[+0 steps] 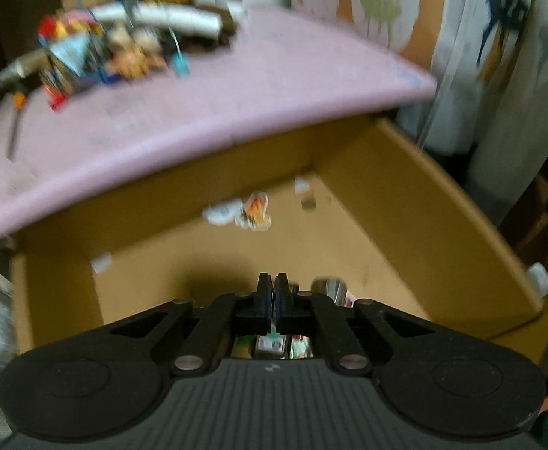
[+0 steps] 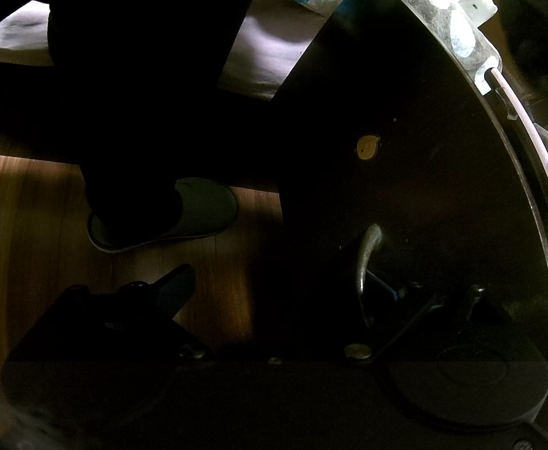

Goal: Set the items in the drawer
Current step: 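Lower the wire puzzle into the drawer and open the left tool, then move the left tool back over the pile on the pink top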

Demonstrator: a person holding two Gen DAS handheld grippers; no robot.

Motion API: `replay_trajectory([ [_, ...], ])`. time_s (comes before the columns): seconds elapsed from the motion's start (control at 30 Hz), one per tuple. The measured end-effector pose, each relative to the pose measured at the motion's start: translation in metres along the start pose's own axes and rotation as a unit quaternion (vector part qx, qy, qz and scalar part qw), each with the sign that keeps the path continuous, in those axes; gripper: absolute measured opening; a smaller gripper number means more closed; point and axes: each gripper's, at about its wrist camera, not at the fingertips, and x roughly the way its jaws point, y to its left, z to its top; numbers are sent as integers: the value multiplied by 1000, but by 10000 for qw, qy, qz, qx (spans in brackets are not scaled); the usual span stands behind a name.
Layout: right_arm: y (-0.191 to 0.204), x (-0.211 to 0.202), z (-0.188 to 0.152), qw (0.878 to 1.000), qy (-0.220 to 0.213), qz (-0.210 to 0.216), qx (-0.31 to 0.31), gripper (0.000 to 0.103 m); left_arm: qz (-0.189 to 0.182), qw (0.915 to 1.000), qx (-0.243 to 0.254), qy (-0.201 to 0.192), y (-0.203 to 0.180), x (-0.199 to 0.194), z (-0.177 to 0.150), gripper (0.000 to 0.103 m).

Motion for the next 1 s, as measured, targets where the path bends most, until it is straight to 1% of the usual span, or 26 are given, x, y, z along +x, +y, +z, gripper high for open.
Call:
replay_trajectory([
  [0.1,-1,0,-1,10000,-8,2,-2,96,1,9994,124,336,-3,23,-6,1],
  [0.23,-1,-1,-1,10000,-22,-2,-12,96,1,9965,290,782,-8,54,-13,1],
  [0.3,0,-1,-1,10000,-17,-9,-42,96,6,9953,308,913,-6,64,-14,1],
  [0.33,10,3,4,9999,42,-47,81,96,19,9946,308,993,-4,68,-14,1],
  [0.4,14,5,3,9999,44,-43,119,96,41,9929,298,1151,-1,76,-15,1],
  [0.47,12,3,3,9999,43,-28,109,96,57,9926,220,1191,2,79,-15,1],
  [0.53,11,2,5,9998,56,-31,172,96,97,9930,163,1167,3,78,-14,3],
  [0.57,11,2,5,9998,55,-31,176,96,118,9932,140,1148,4,78,-14,8],
  [0.6,13,3,5,9998,56,-32,172,96,130,9934,111,1135,5,77,-13,18],
  [0.63,14,3,4,9998,57,-31,173,96,147,9938,73,1099,6,74,-13,25],
  [0.7,16,5,4,9998,60,-30,178,96,199,9949,-14,992,9,67,-12,59],
  [0.73,17,5,4,9998,62,-29,179,96,210,9955,-75,919,11,62,-11,61],
  [0.9,19,12,3,9998,68,-27,184,96,228,9981,-358,448,19,24,1,61],
  [1.0,20,15,3,9998,73,-29,181,96,263,9988,-421,5,22,-8,15,61],
])
